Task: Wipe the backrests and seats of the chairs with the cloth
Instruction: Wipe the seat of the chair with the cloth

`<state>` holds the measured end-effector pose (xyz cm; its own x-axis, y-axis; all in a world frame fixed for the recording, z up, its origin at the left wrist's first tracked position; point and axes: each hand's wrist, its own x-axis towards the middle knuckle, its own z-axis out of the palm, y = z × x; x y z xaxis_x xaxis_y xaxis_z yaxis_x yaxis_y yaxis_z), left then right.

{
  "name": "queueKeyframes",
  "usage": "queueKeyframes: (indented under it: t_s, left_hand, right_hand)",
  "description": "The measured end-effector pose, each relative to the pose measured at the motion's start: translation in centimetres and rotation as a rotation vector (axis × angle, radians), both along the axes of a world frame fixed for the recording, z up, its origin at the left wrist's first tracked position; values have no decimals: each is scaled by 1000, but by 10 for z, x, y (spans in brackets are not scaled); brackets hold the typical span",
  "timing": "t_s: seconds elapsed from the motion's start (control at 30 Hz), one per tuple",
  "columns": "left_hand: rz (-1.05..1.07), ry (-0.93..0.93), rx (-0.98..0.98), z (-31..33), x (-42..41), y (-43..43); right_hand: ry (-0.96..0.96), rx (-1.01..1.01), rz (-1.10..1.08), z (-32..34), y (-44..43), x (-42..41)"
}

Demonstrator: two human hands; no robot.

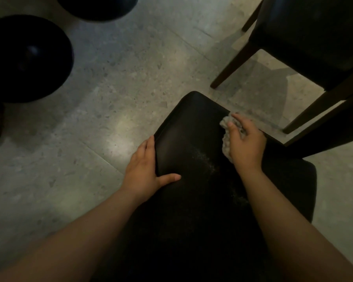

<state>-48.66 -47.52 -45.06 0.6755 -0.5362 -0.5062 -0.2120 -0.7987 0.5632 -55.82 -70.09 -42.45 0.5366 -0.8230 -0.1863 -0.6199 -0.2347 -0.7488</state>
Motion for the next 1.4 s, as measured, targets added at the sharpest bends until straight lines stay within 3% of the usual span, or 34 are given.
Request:
queueKeyframes:
  t_s: [0.13,0.27,0.37,0.47,0.7,0.9,1.1,1.4]
  left_hand:
    - [-6,-17,5,1,1,-1]
    - [-22,-54,53,7,-1,-4]
    - [-58,-218,122,20,-10,-6]
    - [-140,-331,67,36,-26,-6]
    - [-334,-267,174,39,-62,-18]
    - [-350,-359,298,17,-72,-20]
    - [-346,-384,306,2,-73,-19]
    - [-383,-405,308,-3,-73,-13]
  right_hand:
    - [-37,118,38,-3,37,0]
    - [-76,273,213,13,52,-11]
    - [-75,190,80,25,39,-32]
    - [-32,88,-21,30,22,-71]
    - [16,28,-299,32,25,-144]
    - [-55,77,-342,32,50,-154]
    - [-76,-50,-427,27,42,-190]
    - [48,-182,-563,-1,-8,-228]
